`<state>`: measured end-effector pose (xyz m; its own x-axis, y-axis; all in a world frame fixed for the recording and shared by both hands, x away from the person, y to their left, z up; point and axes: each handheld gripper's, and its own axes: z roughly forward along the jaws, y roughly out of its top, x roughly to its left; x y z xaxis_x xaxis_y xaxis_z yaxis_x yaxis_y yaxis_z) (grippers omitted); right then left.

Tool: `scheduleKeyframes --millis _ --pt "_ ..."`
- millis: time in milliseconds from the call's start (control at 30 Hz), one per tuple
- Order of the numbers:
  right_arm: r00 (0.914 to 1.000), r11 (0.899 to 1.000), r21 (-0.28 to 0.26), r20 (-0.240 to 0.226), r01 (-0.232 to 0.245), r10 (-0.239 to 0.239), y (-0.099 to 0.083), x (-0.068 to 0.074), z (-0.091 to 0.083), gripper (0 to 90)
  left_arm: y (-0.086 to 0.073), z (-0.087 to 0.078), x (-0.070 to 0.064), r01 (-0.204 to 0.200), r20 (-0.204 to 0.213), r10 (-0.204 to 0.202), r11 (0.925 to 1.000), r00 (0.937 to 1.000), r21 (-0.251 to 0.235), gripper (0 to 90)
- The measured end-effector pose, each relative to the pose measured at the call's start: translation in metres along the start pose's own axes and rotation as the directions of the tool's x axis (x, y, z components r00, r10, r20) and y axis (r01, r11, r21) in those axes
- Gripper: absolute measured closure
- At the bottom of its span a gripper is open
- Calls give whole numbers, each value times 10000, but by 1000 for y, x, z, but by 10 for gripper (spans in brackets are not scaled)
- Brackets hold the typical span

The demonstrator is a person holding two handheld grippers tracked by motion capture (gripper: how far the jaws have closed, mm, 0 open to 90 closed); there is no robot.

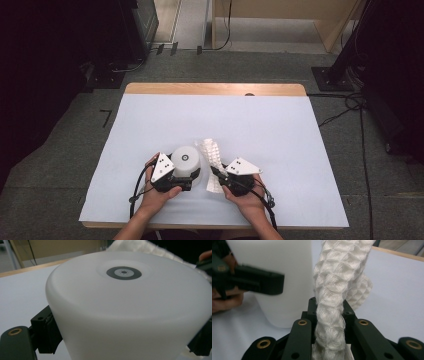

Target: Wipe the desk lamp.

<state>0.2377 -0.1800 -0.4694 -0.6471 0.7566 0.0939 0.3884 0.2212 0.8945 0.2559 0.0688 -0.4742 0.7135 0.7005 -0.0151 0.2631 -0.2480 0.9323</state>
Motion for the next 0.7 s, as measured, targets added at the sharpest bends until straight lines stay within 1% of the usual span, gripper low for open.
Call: scheduleKeyframes --millis 100,133,167,200,233,267,300,333,400,433,467,500,567,633,667,700 --pt "9997 9997 -47 75 -223 224 -1 -4 -2 766 0 0 -1 -33 -25 33 10000 10000 -2 86" --pt "9997 9997 -100 137 -214 216 -1 -6 -2 766 -1 0 -2 -78 -104 77 10000 9999 -39 85" --pt "9996 9997 -79 139 -226 227 -1 -7 -2 766 -1 0 -4 -112 -419 111 9999 9991 -20 76" --pt "9995 9996 -54 132 -281 282 -1 -7 -2 766 -1 0 -9 -106 -928 107 9999 9956 7 27" --pt "9995 9996 -51 153 -276 276 -1 -8 -2 766 -2 0 -13 -41 -1240 31 10000 9923 -75 3" --pt "9996 9997 -63 163 -236 237 -2 -8 -2 766 -3 0 -17 27 -1563 -45 9999 9877 -115 3" --pt "9996 9997 -65 157 -231 232 -2 -8 -2 766 -3 1 -21 70 -1887 -78 10000 9820 -48 4" --pt "9996 9998 -60 159 -215 216 -2 -8 -2 766 -3 3 -27 90 -2297 -73 9999 9732 64 3" --pt "9996 9997 -18 136 -228 229 -3 -7 -1 766 -3 7 -33 124 -2708 -17 9992 9626 378 6" --pt "9996 9997 13 101 -252 252 -3 -7 -1 766 -3 8 -35 129 -2749 -3 9990 9615 440 34" --pt "9996 9996 59 99 -264 263 -4 -6 0 766 -2 9 -37 112 -2911 22 9990 9567 442 58" --pt "9997 9996 124 44 -239 239 -5 -5 2 766 -2 8 -36 133 -2857 3 9989 9583 457 71" --pt "9999 9997 180 17 -148 148 -6 -3 4 765 0 7 -32 211 -2532 -91 9988 9674 446 77" --pt "9999 9996 247 -91 -132 135 -6 0 5 766 1 4 -27 356 -2223 -286 9990 9746 277 80" --pt "9999 9996 251 -99 -117 119 -6 1 5 765 3 0 -21 592 -1753 -572 9982 9829 64 81" --pt "9998 9996 273 -163 -87 91 -6 2 6 766 5 -3 -17 797 -1360 -804 9968 9874 -106 81"
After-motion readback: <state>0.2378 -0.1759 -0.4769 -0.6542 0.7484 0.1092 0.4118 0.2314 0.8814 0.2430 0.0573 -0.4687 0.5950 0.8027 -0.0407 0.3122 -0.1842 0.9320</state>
